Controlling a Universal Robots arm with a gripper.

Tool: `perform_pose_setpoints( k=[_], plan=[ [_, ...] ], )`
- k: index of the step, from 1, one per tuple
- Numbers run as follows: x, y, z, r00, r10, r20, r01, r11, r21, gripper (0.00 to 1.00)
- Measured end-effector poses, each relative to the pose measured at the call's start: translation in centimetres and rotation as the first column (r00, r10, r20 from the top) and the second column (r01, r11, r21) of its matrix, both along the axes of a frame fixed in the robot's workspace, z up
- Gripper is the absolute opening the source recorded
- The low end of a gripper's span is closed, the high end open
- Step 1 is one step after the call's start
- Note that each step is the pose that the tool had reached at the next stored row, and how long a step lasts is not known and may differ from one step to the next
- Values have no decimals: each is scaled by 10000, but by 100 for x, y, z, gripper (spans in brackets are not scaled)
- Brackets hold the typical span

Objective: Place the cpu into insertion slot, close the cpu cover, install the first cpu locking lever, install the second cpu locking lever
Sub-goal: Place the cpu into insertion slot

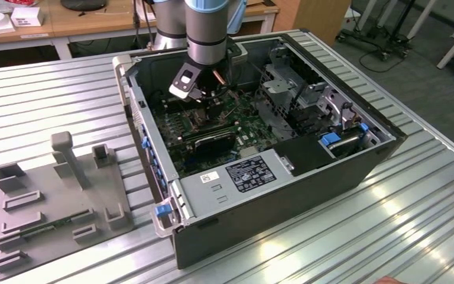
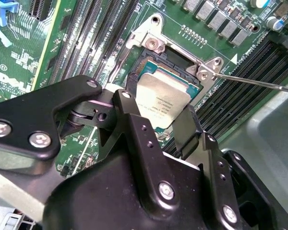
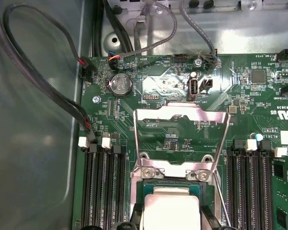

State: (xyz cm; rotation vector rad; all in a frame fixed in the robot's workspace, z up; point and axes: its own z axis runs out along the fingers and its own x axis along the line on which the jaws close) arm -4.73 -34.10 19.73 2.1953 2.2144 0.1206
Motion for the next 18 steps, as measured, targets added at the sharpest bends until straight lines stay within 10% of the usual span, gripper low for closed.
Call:
perform_pose_setpoints(
  k=[18],
  plan=[
    [-18,-4,-11,10000,1,29,-1,10000,-15,54]
  ],
)
